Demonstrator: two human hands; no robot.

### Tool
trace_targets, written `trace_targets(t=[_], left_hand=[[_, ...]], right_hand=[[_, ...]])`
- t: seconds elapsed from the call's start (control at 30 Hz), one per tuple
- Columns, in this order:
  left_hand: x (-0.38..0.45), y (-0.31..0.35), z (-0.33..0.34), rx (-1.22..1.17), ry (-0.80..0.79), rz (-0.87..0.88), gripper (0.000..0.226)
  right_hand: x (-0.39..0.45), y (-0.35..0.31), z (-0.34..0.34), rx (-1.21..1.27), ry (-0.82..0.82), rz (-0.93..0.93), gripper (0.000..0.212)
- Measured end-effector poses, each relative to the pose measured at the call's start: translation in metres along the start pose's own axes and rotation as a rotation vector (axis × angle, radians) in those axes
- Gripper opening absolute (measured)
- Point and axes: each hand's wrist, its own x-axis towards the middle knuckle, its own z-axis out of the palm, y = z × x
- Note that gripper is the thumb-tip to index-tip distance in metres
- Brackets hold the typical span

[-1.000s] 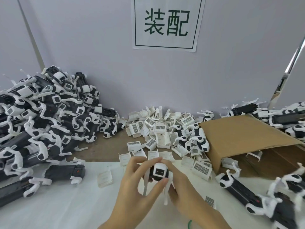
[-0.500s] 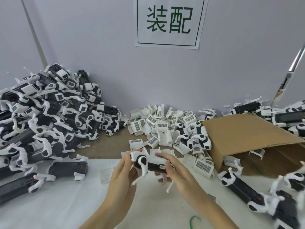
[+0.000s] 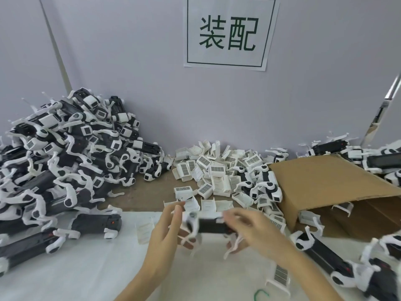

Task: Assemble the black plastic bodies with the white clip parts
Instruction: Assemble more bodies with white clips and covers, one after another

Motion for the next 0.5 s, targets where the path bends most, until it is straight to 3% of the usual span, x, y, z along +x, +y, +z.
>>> trace_targets(t=[0.1,0.17,0.23,0.33,0.4,0.5], left_hand=[[0.004,-0.003,-0.004,0.102,0.051,0.108,0.035],[0.009,-0.006,-0.008,0.258,0.101,0.181,0.011],[0.015,-0.009,-0.013,0.483,0.157,0.276,0.014],[0.033,-0.006,-0.032,0.952,0.266,0.572,0.017],[0.048,-0.003,-0.055,1.283,0.318,0.656,0.008],[0.061,-0.002,-0.09,1.648,0.371,0.391,0.023]], right_hand=[[0.013,-0.014,-0.049,0.616,0.142,0.063,0.048],[0.016,-0.023,-0.085,1.174,0.213,-0.104,0.051],[0.017,-0.023,-0.105,1.466,0.188,-0.169,0.067],[0.014,-0.007,-0.098,1.191,0.146,-0.042,0.07],[0.006,0.004,-0.08,1.086,0.136,0.02,0.063],[-0.009,0.017,-0.057,1.152,0.176,0.085,0.053]])
